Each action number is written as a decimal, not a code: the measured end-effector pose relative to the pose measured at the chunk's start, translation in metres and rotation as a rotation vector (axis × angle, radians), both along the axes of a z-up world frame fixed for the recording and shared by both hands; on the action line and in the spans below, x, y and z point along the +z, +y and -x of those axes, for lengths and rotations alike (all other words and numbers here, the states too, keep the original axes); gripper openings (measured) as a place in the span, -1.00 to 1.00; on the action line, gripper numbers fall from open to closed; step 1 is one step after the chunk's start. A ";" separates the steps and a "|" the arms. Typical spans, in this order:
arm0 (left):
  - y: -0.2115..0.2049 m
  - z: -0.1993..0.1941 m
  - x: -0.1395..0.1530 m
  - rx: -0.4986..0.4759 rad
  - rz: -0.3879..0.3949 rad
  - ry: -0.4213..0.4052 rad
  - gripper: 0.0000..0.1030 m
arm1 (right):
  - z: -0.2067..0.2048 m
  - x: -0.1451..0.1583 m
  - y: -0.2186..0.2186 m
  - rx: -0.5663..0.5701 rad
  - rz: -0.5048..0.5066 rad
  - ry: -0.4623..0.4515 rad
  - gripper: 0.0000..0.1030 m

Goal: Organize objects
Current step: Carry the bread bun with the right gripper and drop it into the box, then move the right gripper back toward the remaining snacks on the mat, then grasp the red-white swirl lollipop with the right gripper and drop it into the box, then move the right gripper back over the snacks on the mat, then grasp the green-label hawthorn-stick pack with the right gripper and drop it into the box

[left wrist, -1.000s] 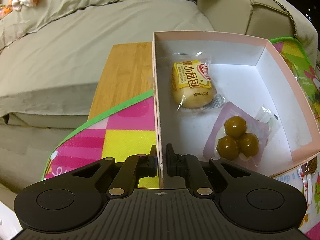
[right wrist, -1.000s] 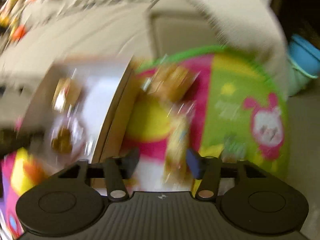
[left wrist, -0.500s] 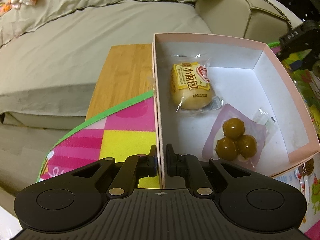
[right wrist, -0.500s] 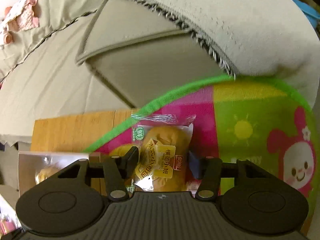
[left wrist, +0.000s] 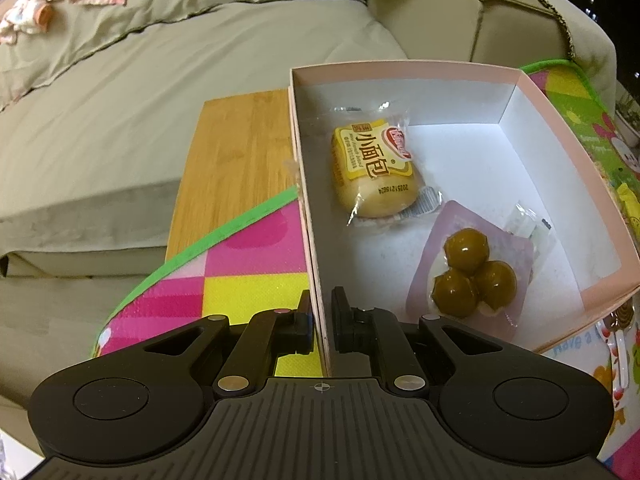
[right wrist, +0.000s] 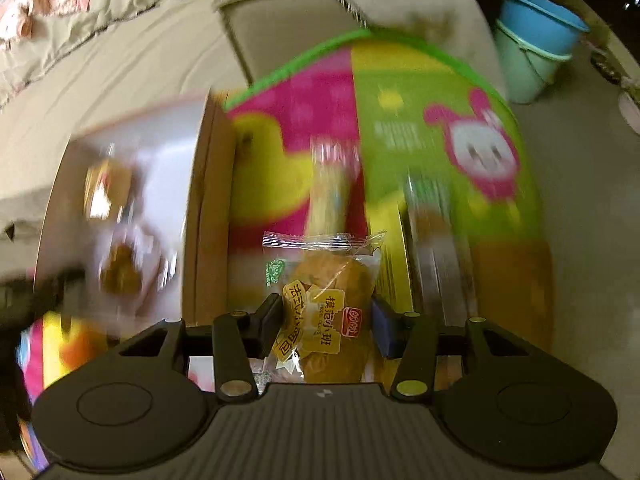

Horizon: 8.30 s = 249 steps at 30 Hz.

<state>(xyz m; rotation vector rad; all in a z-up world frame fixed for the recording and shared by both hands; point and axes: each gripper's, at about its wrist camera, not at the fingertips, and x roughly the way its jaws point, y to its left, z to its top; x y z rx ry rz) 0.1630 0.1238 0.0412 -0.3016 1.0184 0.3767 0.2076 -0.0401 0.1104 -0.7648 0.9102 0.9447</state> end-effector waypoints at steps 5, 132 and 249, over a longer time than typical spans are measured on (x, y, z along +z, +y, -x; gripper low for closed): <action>0.003 -0.003 0.001 -0.034 0.005 0.015 -0.79 | 0.052 0.011 -0.054 -0.062 0.019 -0.022 -0.09; 0.014 0.007 -0.002 -0.011 0.100 -0.022 -0.80 | 0.185 0.051 0.078 0.271 -0.057 -0.308 -0.01; 0.005 0.006 -0.003 -0.017 0.030 -0.049 -0.75 | 0.108 0.016 -0.047 -0.011 0.024 -0.021 -0.34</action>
